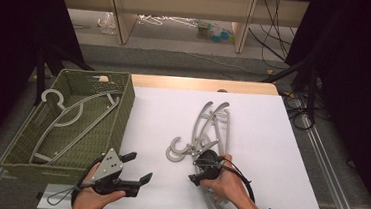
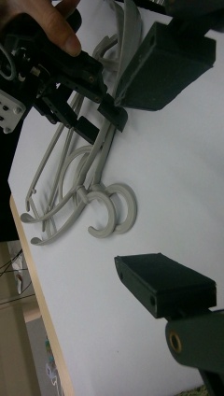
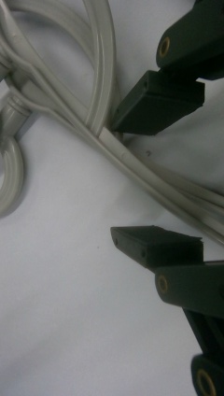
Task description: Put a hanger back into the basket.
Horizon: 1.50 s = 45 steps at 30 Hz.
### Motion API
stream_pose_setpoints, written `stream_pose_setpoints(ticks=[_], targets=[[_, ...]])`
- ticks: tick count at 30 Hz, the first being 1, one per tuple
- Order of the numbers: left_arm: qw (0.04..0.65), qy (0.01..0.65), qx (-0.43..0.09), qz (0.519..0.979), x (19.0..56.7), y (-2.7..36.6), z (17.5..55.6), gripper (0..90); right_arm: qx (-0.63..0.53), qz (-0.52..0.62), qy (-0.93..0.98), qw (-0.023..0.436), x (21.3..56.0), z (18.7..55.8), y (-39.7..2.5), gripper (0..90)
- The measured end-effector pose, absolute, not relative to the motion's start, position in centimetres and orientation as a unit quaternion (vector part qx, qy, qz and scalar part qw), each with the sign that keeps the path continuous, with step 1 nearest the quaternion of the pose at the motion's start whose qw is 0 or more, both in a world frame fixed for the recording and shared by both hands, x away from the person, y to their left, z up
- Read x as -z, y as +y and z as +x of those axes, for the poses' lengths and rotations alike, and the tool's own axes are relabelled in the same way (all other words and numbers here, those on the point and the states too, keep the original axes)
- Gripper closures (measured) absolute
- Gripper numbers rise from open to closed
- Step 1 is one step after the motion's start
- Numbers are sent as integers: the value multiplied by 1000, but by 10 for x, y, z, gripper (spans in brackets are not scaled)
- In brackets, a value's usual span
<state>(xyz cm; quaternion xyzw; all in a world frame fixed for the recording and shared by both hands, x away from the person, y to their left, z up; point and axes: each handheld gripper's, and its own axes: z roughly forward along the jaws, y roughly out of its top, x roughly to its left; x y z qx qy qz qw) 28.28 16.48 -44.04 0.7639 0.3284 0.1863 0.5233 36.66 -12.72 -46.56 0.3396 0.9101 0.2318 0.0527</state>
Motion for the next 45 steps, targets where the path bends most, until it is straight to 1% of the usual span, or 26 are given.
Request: stream_pose_setpoints(ticks=[1, 2, 3, 7, 8, 18, 22, 25, 29, 34, 37, 45], targets=[[524, 330, -187, 763, 440, 165, 283, 191, -229, 342, 910, 52, 466, 367, -127, 466], [524, 330, -186, 763, 440, 165, 283, 191, -226, 339, 912, 49, 465, 367, -127, 512], [526, 328, -186, 762, 440, 165, 283, 192, -224, 336, 914, 46, 465, 367, -128, 536], [521, 326, -186, 767, 441, 165, 283, 194, -209, 336, 917, 51, 464, 366, -129, 613], [522, 326, -186, 766, 440, 165, 283, 194, -208, 341, 916, 40, 464, 367, -131, 628], [523, 324, -189, 765, 440, 167, 284, 196, -208, 340, 917, 11, 452, 363, -137, 671], [527, 322, -190, 763, 440, 168, 285, 196, -215, 326, 920, 4, 440, 356, -140, 697], [522, 326, -191, 765, 440, 169, 285, 196, -203, 316, 927, 8, 435, 352, -143, 700], [520, 328, -193, 765, 441, 170, 286, 198, -189, 297, 936, 0, 432, 350, -149, 706], [518, 328, -194, 766, 441, 171, 287, 199, -180, 288, 940, 11, 422, 347, -156, 719], [522, 329, -192, 764, 440, 170, 286, 199, -181, 287, 941, 15, 415, 346, -169, 742], [519, 328, -191, 766, 442, 170, 287, 201, -167, 267, 948, 34, 415, 343, -190, 783]])
